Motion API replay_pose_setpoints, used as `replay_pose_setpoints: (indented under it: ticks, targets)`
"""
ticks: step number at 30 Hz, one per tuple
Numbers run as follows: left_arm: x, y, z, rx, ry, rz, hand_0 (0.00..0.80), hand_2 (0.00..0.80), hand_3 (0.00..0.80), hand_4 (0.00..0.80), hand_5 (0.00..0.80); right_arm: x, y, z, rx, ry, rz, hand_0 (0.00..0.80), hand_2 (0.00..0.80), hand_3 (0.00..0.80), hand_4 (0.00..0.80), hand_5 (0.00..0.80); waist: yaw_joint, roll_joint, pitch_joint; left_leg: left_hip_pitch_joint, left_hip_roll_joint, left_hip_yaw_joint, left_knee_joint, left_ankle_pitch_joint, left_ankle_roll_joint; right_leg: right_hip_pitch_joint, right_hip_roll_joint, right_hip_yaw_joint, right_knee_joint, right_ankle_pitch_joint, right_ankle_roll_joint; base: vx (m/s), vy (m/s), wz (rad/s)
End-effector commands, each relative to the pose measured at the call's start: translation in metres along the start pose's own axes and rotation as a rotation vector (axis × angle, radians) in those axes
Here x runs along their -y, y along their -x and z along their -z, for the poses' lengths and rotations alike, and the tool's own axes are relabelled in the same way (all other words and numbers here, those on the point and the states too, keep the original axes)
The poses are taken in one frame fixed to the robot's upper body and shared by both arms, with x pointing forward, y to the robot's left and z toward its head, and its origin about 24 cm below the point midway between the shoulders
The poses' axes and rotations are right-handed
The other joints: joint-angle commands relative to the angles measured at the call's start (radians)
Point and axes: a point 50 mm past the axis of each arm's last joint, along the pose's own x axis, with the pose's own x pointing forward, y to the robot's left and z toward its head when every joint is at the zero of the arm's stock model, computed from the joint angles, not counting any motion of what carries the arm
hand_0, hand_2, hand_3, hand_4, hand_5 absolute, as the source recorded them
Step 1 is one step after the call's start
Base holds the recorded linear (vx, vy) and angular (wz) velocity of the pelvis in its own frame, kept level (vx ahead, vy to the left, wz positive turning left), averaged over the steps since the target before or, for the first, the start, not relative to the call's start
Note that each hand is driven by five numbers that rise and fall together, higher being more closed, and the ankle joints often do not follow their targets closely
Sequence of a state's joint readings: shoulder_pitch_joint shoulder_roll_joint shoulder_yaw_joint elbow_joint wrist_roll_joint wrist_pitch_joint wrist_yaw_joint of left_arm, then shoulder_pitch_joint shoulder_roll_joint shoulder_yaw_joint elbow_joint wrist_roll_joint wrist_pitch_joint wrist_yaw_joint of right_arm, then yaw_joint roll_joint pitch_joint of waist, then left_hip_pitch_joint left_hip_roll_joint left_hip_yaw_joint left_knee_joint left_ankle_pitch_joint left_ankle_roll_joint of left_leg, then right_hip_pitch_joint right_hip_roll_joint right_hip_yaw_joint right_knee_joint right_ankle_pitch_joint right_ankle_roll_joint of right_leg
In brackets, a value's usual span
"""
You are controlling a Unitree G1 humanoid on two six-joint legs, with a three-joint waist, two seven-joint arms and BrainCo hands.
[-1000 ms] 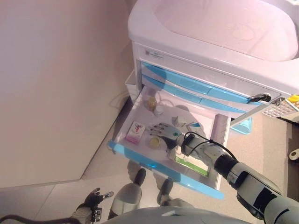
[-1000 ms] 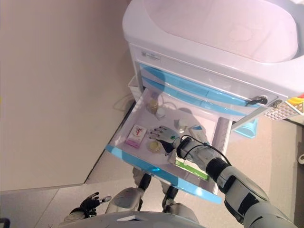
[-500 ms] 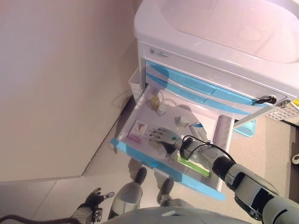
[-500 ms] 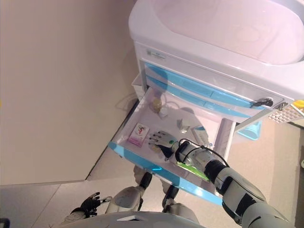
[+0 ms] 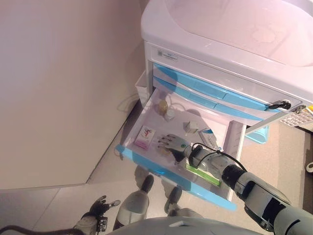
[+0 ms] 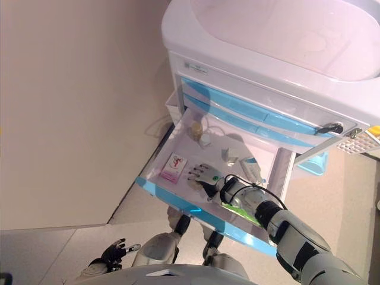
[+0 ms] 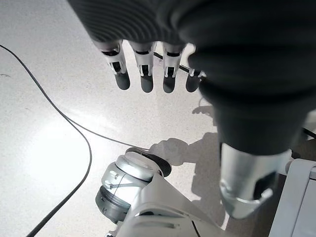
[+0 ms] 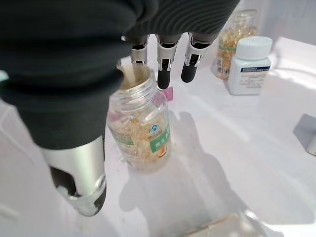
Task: Open the drawer and pick up the medicine
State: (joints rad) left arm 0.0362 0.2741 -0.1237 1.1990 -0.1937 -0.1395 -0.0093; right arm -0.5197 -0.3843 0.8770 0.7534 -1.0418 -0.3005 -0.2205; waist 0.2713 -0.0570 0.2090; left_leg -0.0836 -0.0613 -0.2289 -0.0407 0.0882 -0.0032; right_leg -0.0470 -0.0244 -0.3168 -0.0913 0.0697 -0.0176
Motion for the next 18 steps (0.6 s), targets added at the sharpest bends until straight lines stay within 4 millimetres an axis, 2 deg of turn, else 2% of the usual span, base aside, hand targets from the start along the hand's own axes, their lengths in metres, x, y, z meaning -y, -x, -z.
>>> replay_pose_setpoints:
  ticks: [1, 2, 3, 4, 18]
  targets:
    - [0.0028, 0.0018, 0.0072, -0.009, -0.056, 0.023, 0.0, 0.0, 0.0, 0.0, 0.0, 0.0184, -0.0085, -0.0035, 0.025, 0.026, 0.093, 0.242, 0.242, 0.242, 0.242, 0.242, 0.025, -0.001, 0.003, -0.01, -0.033, 0.004, -0.046, -0.02, 0.002, 0.052, -0.007, 0.001, 0.051, -0.075, 0.05, 0.0, 0.0, 0.0]
    - [0.0032, 0.0018, 0.007, -0.008, -0.057, 0.023, 0.0, 0.0, 0.0, 0.0, 0.0, 0.0182, -0.0087, -0.004, 0.026, 0.027, 0.093, 0.424, 0.424, 0.424, 0.424, 0.424, 0.026, -0.001, 0.003, -0.01, -0.033, 0.004, -0.046, -0.02, 0.001, 0.053, -0.007, 0.001, 0.05, -0.074, 0.051, 0.0, 0.0, 0.0]
    - [0.0038, 0.0018, 0.0069, -0.008, -0.057, 0.024, 0.0, 0.0, 0.0, 0.0, 0.0, 0.0183, -0.0089, -0.0043, 0.024, 0.024, 0.093, 0.74, 0.74, 0.74, 0.74, 0.74, 0.027, -0.001, 0.002, -0.011, -0.033, 0.003, -0.046, -0.02, 0.002, 0.053, -0.007, 0.0, 0.049, -0.074, 0.051, 0.0, 0.0, 0.0]
    - [0.0045, 0.0018, 0.0069, -0.008, -0.058, 0.024, 0.0, 0.0, 0.0, 0.0, 0.0, 0.0184, -0.0091, -0.0047, 0.023, 0.028, 0.096, 0.8, 0.8, 0.8, 0.8, 0.8, 0.027, -0.001, 0.002, -0.011, -0.033, 0.003, -0.046, -0.02, 0.002, 0.052, -0.007, -0.001, 0.05, -0.074, 0.051, 0.0, 0.0, 0.0]
    - [0.0039, 0.0023, 0.0079, -0.005, -0.06, 0.03, 0.0, 0.0, 0.0, 0.0, 0.0, 0.0157, -0.0101, -0.0069, 0.035, 0.012, 0.103, 0.8, 0.8, 0.8, 0.8, 0.8, 0.033, 0.0, 0.01, -0.017, -0.037, -0.003, -0.047, -0.019, 0.006, 0.048, -0.007, -0.001, 0.045, -0.068, 0.054, 0.0, 0.0, 0.0]
